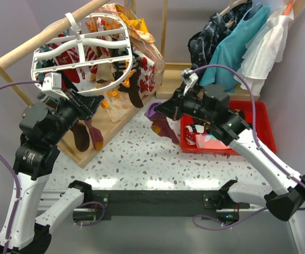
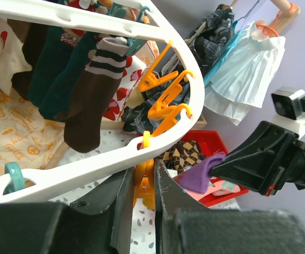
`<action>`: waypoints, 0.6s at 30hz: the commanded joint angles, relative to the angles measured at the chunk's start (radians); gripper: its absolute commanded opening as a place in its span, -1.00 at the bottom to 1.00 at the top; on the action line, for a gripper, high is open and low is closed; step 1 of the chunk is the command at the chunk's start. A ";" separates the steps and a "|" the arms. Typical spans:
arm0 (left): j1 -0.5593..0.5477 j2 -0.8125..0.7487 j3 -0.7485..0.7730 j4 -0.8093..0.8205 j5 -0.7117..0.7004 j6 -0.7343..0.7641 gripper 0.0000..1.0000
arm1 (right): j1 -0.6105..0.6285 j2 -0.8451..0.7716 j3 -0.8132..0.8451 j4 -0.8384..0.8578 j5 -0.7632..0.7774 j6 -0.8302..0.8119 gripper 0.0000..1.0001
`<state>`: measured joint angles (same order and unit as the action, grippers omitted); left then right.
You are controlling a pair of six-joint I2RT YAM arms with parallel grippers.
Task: Clip the socks to the hanger
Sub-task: Pick up the sock from the bin.
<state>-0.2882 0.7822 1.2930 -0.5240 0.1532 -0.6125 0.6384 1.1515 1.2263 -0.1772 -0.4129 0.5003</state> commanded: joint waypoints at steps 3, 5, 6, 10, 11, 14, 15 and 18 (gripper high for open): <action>0.003 -0.003 -0.026 0.085 0.066 -0.006 -0.88 | 0.145 0.105 0.113 0.145 -0.014 0.069 -1.00; 0.003 -0.004 -0.029 0.093 0.072 -0.004 -0.88 | 0.176 0.155 0.151 0.154 -0.009 0.072 -1.00; 0.003 -0.008 -0.031 0.096 0.074 -0.001 -0.88 | 0.203 0.169 0.163 0.160 -0.009 0.075 -1.00; 0.003 -0.014 -0.041 0.111 0.080 0.013 -0.89 | 0.256 0.250 0.217 0.174 -0.010 0.081 -1.00; 0.003 -0.015 -0.047 0.116 0.082 0.017 -0.89 | 0.273 0.261 0.238 0.173 -0.009 0.081 -1.00; 0.003 -0.024 -0.061 0.133 0.089 0.028 -0.89 | 0.293 0.301 0.278 0.174 -0.009 0.086 -1.00; 0.004 -0.027 -0.064 0.136 0.092 0.033 -0.89 | 0.297 0.309 0.286 0.173 -0.007 0.086 -1.00; 0.003 -0.034 -0.077 0.154 0.106 0.042 -0.89 | 0.308 0.338 0.317 0.173 -0.007 0.089 -1.00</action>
<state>-0.2882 0.7574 1.2366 -0.4297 0.2016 -0.6071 0.9340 1.4723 1.4647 -0.0654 -0.4141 0.5713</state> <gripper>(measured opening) 0.207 0.023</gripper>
